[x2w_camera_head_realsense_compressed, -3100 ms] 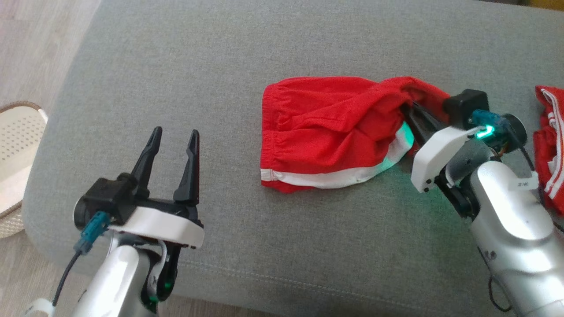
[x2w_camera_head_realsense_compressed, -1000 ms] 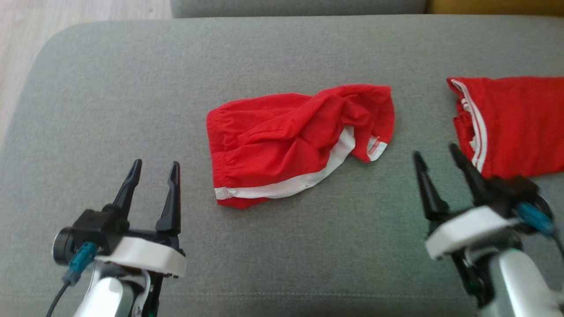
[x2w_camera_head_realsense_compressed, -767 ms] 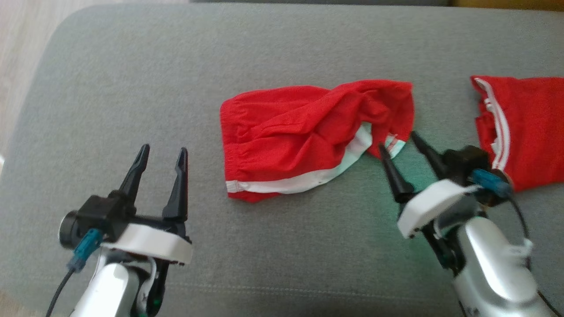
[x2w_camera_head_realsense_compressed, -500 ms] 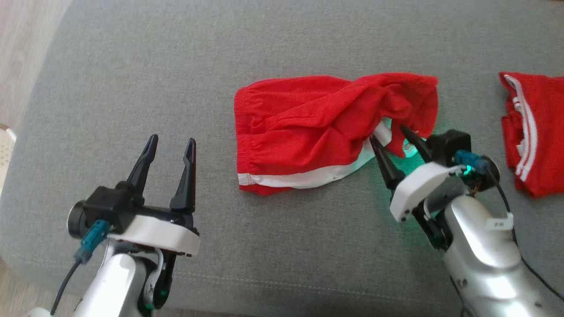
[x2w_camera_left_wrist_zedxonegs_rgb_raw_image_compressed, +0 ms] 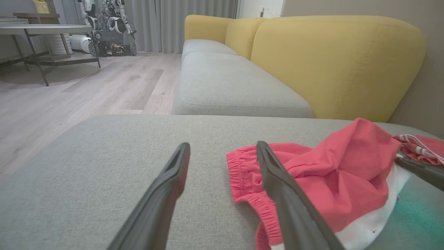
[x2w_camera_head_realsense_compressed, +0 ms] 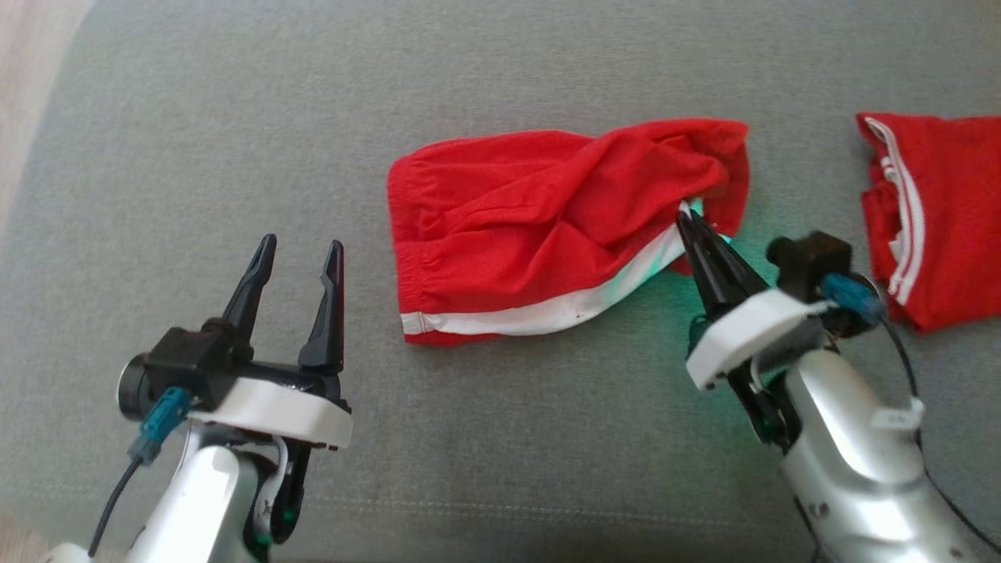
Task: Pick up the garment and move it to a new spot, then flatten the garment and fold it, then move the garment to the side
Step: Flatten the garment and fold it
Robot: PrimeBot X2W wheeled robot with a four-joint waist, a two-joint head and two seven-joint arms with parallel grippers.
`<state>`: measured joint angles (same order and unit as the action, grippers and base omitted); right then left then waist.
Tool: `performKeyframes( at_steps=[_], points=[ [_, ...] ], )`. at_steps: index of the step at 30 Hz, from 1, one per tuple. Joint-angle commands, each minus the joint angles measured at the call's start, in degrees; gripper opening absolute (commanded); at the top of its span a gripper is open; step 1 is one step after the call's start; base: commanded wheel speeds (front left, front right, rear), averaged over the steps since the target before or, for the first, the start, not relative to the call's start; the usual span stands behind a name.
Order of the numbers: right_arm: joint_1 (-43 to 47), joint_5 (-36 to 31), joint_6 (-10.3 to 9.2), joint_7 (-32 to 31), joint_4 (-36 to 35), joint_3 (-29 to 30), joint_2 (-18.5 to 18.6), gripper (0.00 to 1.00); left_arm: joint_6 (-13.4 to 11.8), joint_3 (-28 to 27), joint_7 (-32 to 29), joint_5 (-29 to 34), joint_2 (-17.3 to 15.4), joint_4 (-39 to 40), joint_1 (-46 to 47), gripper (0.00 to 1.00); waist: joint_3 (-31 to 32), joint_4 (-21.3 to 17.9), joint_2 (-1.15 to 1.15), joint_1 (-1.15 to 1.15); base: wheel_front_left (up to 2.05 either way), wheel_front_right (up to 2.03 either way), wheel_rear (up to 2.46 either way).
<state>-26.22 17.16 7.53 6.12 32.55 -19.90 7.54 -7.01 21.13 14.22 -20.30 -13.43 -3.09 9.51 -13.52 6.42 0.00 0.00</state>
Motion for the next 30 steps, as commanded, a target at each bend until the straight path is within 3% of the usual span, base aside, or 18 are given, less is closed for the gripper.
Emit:
performKeyframes(
  at_steps=[1,11,18,20,21,30],
  points=[
    [1.3,0.1,-0.04,0.6,-3.4,0.0,-0.3,0.0,0.1,-2.6,0.6,0.2,-1.3,1.9,1.7,1.0,0.2,-0.7,0.0,0.0,0.0,0.0,0.0],
    [15.5,-5.0,-0.04,-5.9,-23.2,10.9,-2.1,0.0,0.0,-2.9,0.6,0.0,-1.9,2.3,1.3,1.0,0.4,-2.7,0.0,0.0,0.0,0.0,0.0],
    [26.1,-4.0,-0.04,-9.5,-26.6,13.6,-4.6,0.0,0.2,-2.4,0.6,-0.3,-1.8,2.0,1.5,1.0,0.3,-2.8,0.0,0.0,0.0,0.0,0.0],
    [26.4,-2.5,-0.04,-9.2,-26.1,13.0,-4.6,0.55,0.2,-2.3,0.4,-0.4,-2.0,1.9,1.6,1.0,0.3,-2.9,0.0,0.0,0.0,0.0,0.0],
    [26.3,-2.1,-0.04,-8.8,-26.1,12.6,-4.6,1.0,0.3,-2.3,0.3,-0.4,-2.1,1.8,1.6,1.0,0.4,-3.0,0.0,0.0,0.0,0.0,0.0],
    [24.4,-5.0,-0.04,-5.9,-31.3,13.0,-4.7,1.0,-0.6,-2.7,0.0,-0.6,-3.0,1.8,0.3,1.0,2.3,-3.4,0.0,0.0,0.0,0.0,0.0]
  ],
)
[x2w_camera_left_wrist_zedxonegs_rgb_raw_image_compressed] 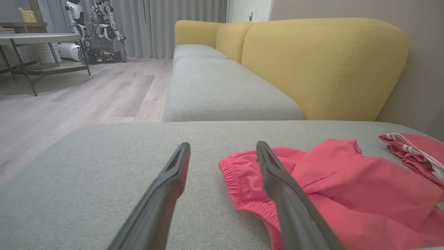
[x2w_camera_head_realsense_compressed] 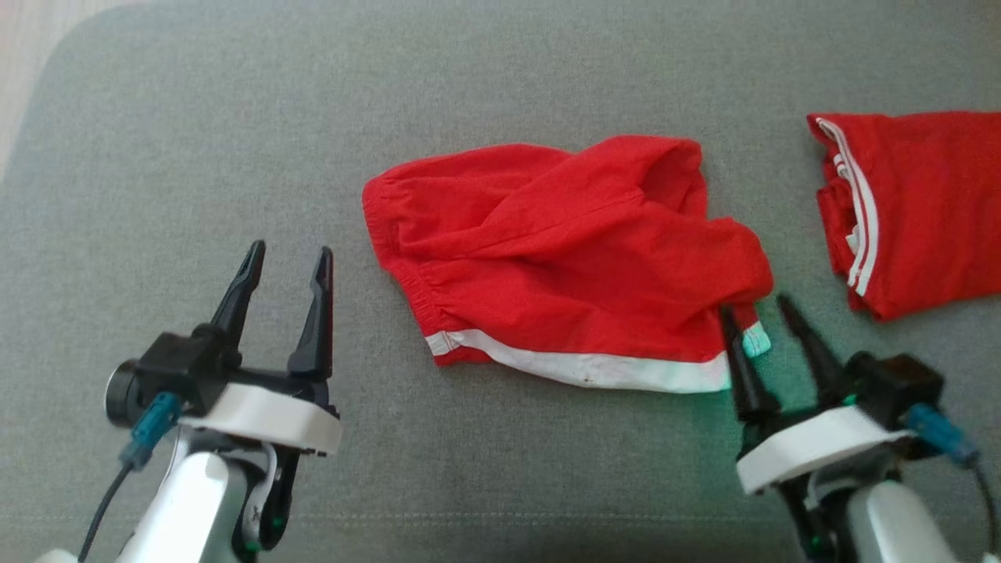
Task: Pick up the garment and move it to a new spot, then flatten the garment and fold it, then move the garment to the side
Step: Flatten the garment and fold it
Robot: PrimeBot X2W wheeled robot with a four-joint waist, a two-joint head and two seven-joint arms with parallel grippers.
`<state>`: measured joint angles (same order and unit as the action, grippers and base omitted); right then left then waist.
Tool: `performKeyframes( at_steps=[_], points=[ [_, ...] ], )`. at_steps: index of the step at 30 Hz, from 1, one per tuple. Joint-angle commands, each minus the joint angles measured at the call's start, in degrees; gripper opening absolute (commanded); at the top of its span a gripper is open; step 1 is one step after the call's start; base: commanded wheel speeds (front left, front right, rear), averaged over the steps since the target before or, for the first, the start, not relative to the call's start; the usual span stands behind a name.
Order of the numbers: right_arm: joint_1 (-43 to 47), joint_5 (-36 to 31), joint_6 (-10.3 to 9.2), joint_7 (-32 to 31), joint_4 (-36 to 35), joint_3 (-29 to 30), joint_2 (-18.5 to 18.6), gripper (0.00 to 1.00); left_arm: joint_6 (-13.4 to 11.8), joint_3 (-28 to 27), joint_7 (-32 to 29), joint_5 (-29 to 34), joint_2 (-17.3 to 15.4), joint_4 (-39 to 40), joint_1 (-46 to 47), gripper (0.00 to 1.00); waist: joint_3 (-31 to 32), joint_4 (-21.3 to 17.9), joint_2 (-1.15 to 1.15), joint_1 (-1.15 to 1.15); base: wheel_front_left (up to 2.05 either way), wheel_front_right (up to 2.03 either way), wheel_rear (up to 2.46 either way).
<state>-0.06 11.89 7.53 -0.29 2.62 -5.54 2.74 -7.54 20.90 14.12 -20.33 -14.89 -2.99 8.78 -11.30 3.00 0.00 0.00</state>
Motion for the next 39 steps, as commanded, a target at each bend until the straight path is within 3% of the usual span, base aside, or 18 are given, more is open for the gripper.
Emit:
performKeyframes(
  at_steps=[1,10,28,33,39],
  points=[
    [-2.1,-0.6,-0.04,0.7,-2.5,-0.8,0.1,1.0,-0.3,-2.6,0.1,-0.6,-1.6,1.9,0.7,1.0,0.5,0.0,0.0,0.0,0.0,0.0,0.0],
    [-3.6,-4.5,-0.04,-1.8,-8.9,3.8,1.3,1.0,-1.7,-2.5,-0.8,-0.7,-2.5,3.8,-2.7,1.0,4.0,0.2,0.0,0.0,0.0,0.0,0.0],
    [-0.6,-4.2,-0.04,-3.5,-11.0,5.3,0.9,1.0,-2.6,-1.4,-2.6,-1.0,-3.3,6.0,-5.3,1.0,5.4,0.0,0.0,0.0,0.0,0.0,0.0],
    [-0.9,-4.1,-0.04,-3.6,-10.9,5.0,0.7,1.0,-0.7,0.3,-3.4,-1.5,-2.9,5.5,-3.0,1.0,4.9,-0.4,0.0,0.0,0.0,0.0,0.0],
    [-1.4,-3.9,-0.04,-3.6,-10.6,4.0,0.6,1.0,4.0,5.1,-7.1,-3.7,0.0,0.7,1.1,1.0,3.5,-1.9,0.0,0.0,0.0,0.0,0.0]
  ],
)
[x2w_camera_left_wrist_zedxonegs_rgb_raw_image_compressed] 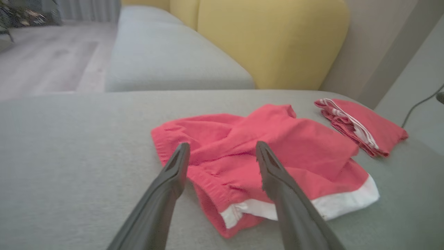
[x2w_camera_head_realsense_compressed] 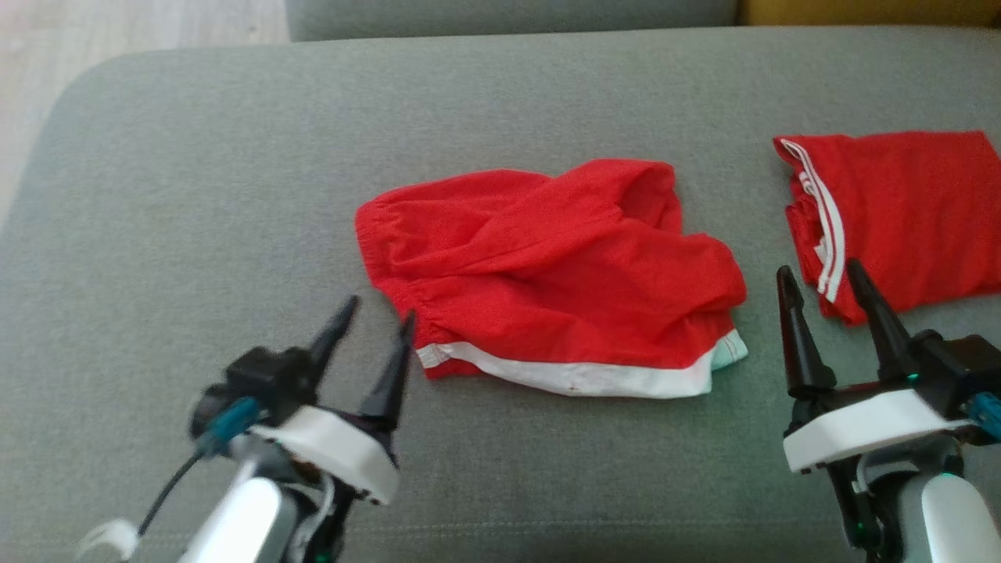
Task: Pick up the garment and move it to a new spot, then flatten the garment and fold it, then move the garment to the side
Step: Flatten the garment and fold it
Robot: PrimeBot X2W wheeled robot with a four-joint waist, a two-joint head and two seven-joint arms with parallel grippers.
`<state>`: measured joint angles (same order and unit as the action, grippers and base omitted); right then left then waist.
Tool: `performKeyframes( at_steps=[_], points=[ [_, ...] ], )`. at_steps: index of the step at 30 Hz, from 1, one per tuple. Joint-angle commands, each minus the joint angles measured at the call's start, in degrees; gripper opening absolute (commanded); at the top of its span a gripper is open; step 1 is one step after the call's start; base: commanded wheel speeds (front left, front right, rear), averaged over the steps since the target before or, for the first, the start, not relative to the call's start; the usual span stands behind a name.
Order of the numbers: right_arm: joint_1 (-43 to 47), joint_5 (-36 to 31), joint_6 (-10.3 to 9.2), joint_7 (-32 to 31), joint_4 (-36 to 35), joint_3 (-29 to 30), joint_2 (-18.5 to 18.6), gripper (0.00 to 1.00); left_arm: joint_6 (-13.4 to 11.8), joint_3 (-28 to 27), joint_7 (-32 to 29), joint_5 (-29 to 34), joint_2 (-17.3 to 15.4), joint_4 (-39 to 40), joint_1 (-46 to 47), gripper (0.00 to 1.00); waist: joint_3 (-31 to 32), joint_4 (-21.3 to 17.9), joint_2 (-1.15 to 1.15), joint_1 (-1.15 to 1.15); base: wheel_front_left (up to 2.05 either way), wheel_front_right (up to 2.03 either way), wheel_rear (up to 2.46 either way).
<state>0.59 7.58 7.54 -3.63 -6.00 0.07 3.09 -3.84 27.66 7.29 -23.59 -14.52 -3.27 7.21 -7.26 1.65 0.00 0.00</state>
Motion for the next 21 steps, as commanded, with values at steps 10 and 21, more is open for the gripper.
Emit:
performKeyframes(
  at_steps=[10,21],
  points=[
    [-2.5,1.1,-0.05,-0.2,-0.7,-2.6,0.1,1.0,4.8,-0.1,-2.5,-6.2,3.4,-12.8,4.6,1.0,-3.0,-3.1,0.0,0.0,0.0,0.0,0.0],
    [-2.6,1.1,-0.05,-1.5,1.3,-2.6,0.4,1.0,9.0,0.3,0.7,-8.9,4.3,-20.6,8.3,0.0,-4.6,-3.6,0.0,0.0,0.0,0.0,0.0]
  ],
)
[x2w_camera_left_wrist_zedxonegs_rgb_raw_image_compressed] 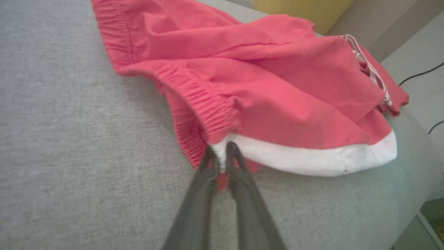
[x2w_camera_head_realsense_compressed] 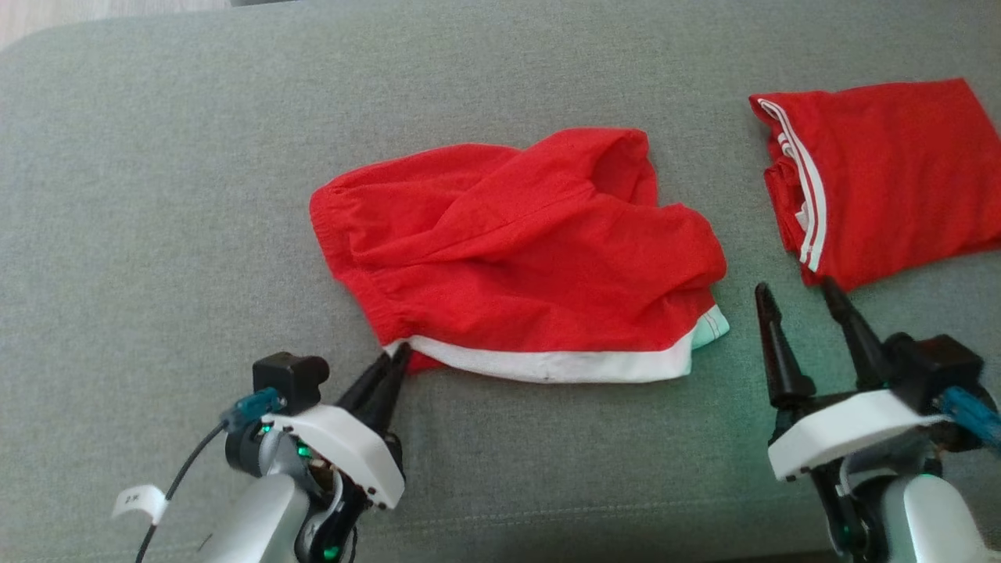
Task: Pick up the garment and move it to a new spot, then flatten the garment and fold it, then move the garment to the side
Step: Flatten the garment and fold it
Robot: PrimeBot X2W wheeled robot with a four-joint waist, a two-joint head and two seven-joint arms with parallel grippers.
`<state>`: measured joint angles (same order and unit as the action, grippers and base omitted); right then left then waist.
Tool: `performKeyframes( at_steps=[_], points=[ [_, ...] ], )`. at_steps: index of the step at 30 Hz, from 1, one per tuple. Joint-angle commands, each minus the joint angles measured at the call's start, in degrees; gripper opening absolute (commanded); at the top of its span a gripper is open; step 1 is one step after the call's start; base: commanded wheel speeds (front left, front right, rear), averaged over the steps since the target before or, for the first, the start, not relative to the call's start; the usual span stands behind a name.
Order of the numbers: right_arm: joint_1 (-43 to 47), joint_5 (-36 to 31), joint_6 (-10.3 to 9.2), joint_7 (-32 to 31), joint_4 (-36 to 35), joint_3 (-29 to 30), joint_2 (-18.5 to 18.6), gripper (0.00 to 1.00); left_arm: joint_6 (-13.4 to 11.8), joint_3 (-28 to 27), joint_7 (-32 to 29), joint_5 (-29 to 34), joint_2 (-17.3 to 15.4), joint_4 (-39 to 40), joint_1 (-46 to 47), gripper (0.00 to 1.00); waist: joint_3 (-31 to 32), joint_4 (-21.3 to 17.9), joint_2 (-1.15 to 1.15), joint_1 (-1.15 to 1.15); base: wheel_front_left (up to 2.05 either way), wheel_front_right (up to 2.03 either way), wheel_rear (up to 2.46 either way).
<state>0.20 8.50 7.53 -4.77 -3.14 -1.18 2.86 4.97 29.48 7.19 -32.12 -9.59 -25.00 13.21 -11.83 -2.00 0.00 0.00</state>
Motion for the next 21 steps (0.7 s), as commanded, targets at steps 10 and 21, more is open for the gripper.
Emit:
performKeyframes(
  at_steps=[10,21],
  points=[
    [-6.8,1.2,-0.04,-3.6,10.8,-6.3,5.0,1.0,0.3,-0.7,2.2,0.2,-0.8,0.6,3.8,0.0,-1.5,1.1,0.0,0.0,0.0,0.0,0.0],
    [-11.8,4.1,-0.04,-5.2,24.7,-10.7,6.4,0.0,0.1,-0.6,4.0,0.6,-1.2,1.1,4.9,0.0,-3.4,2.4,0.0,0.0,0.0,0.0,0.0]
  ],
)
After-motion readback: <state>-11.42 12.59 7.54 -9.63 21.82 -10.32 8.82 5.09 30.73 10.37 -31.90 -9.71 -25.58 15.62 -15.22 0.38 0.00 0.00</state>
